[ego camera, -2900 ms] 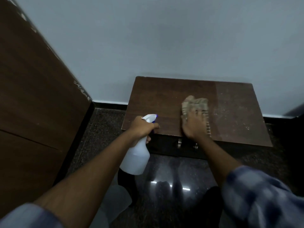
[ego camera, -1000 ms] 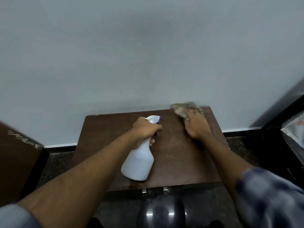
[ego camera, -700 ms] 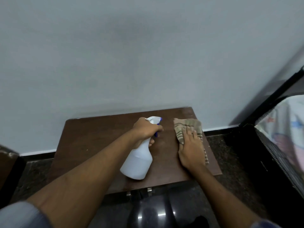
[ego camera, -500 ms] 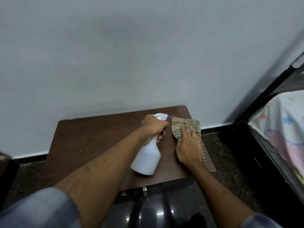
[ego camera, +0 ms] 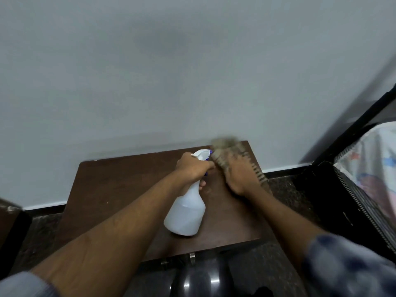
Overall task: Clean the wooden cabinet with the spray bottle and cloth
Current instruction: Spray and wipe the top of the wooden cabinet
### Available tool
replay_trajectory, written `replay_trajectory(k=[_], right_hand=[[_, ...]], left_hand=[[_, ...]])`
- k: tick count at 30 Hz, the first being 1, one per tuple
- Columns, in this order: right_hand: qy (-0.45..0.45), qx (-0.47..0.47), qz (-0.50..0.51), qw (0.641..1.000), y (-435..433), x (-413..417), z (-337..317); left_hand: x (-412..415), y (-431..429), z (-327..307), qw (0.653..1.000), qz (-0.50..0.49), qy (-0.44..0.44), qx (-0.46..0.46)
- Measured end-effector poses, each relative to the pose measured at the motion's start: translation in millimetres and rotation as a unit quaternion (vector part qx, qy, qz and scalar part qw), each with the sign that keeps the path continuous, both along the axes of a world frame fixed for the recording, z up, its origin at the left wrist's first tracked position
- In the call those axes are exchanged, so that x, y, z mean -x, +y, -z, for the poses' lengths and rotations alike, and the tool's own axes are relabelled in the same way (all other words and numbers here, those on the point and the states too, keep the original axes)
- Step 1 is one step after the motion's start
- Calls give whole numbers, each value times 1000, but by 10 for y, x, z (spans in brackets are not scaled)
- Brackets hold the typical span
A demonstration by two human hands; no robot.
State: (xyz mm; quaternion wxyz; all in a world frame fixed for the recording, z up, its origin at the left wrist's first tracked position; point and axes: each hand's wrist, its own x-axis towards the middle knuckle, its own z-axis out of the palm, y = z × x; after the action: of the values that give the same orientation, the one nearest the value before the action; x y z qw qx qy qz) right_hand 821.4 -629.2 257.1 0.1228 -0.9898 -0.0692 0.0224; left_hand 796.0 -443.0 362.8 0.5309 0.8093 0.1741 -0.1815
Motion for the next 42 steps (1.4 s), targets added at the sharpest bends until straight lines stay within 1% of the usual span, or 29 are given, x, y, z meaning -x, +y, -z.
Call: replay_trajectory(k=[2,3,5,6,7,8,10,11,12,15,16,19,20,21,23,24,25,27,29,30,33,34,35,36,38,39,40,41,42], right_hand=[[-7,2,-82,997,-142,63,12],[-8,-3,-60,998,-242,-58,-12],[22,-30,53,998,-271,-305,-128],[23,-41,77,996,-198,-295,-127],[5,-47,55,997,-82,-196,-98],[1,-56,1,998,21,-5,-87],[19,-78,-107,991,43,495,-59],[25,-92,-123,988,-45,688,-57],[26,-107,-91,990,-144,828,-68],[13,-119,95,988,-242,1234,-45],[11,-110,93,989,-201,1438,-27],[21,-123,-31,992,-308,1912,-9],[20,-133,-26,991,-421,1924,-55],[11,-139,23,990,-509,1856,-105],[15,-132,168,977,-515,1693,-162],[19,-120,206,971,-389,1694,-156],[15,-110,207,972,-232,1777,-106],[12,-114,154,981,-40,2099,5],[9,-114,94,989,-137,2327,54],[13,-111,98,989,-210,2284,9],[45,-99,239,965,-252,1784,-136],[56,-82,247,964,-145,1714,-152],[37,-59,196,978,-31,1716,-127],[29,-47,115,992,41,1783,-97],[30,-43,-46,998,-105,1942,-36],[24,-38,-65,997,-259,1862,-48],[21,-24,-32,999,-368,1683,-66],[18,-10,45,999,-448,1431,-76],[45,-12,121,992,-451,1221,-123]], left_hand=[[30,30,-17,1000,-9,12,14],[56,39,-12,1000,-10,15,20],[121,62,-16,1000,-9,12,22],[156,68,-25,1000,-9,12,24],[189,74,-42,1000,-10,13,27],[235,80,-61,999,-13,15,29],[378,102,-76,999,-18,17,30],[457,109,-75,999,-17,20,31],[539,106,-69,999,-14,25,33],[785,62,-74,999,-6,27,43],[862,34,-79,999,-4,27,45],[1099,-38,-72,998,-7,34,51],[1177,-57,-56,998,-6,40,57],[1250,-71,-36,997,-6,46,60],[1370,-96,2,997,-11,50,63],[1406,-113,19,996,-15,52,66],[1432,-135,38,996,-15,56,67],[1488,-199,70,996,-11,63,68],[1530,-260,91,995,-14,60,73],[1542,-279,98,996,-15,57,74],[1535,-258,69,996,-24,39,74],[1522,-224,52,996,-29,36,73],[1509,-179,41,996,-36,35,72],[1502,-131,38,996,-43,37,71],[1510,-32,55,995,-49,47,74],[1535,18,75,995,-46,53,75],[1563,62,98,995,-41,54,73],[1589,91,118,996,-37,52,68],[1601,118,128,996,-37,48,64]])
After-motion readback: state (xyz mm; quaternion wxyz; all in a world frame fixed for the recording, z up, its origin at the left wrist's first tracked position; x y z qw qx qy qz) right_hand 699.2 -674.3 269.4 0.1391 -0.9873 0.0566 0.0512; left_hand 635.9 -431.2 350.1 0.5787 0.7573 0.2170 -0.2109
